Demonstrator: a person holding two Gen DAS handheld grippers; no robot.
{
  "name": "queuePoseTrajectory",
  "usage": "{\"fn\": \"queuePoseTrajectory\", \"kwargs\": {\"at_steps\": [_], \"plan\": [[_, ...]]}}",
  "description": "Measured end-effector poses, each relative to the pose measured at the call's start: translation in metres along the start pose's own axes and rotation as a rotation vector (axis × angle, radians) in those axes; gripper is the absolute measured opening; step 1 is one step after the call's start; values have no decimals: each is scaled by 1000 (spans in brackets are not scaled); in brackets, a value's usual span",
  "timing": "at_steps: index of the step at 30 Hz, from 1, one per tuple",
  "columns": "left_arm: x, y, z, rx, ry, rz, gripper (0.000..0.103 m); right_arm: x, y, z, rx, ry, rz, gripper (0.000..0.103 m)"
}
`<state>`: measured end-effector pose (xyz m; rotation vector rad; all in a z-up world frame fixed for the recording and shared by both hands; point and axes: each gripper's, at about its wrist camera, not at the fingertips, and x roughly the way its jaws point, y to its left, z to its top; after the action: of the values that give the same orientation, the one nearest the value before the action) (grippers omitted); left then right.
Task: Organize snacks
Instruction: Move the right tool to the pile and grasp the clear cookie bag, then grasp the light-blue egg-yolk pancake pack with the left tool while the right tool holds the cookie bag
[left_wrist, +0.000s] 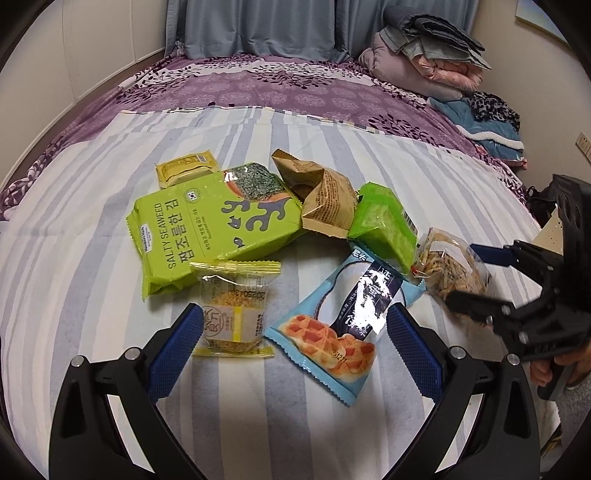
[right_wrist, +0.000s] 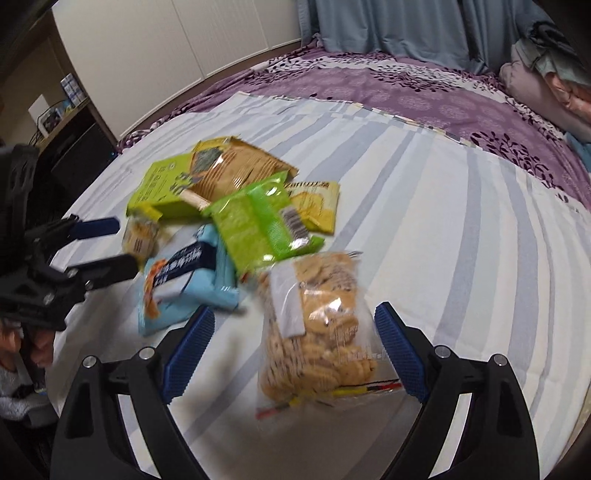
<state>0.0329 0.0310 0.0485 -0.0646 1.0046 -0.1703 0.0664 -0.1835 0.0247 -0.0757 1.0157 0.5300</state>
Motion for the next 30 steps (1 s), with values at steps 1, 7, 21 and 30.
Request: {"fn": "queuePoseTrajectory", "kwargs": {"at_steps": [1,7,21,30], "plan": [[1,-2,0,5,1,-2,100,-2,1,-3,0,-2,-3,88],[11,-17,-1,68,4,14,100,9,-11,-4,66,3,-81,85],[15,-37,1,155,-1,-25,100,5,-2,-6,89,-10,-158,54],[19,-51,5,183,-3,-142,100,-21,-7,-10,129,-72,-207,54]]}}
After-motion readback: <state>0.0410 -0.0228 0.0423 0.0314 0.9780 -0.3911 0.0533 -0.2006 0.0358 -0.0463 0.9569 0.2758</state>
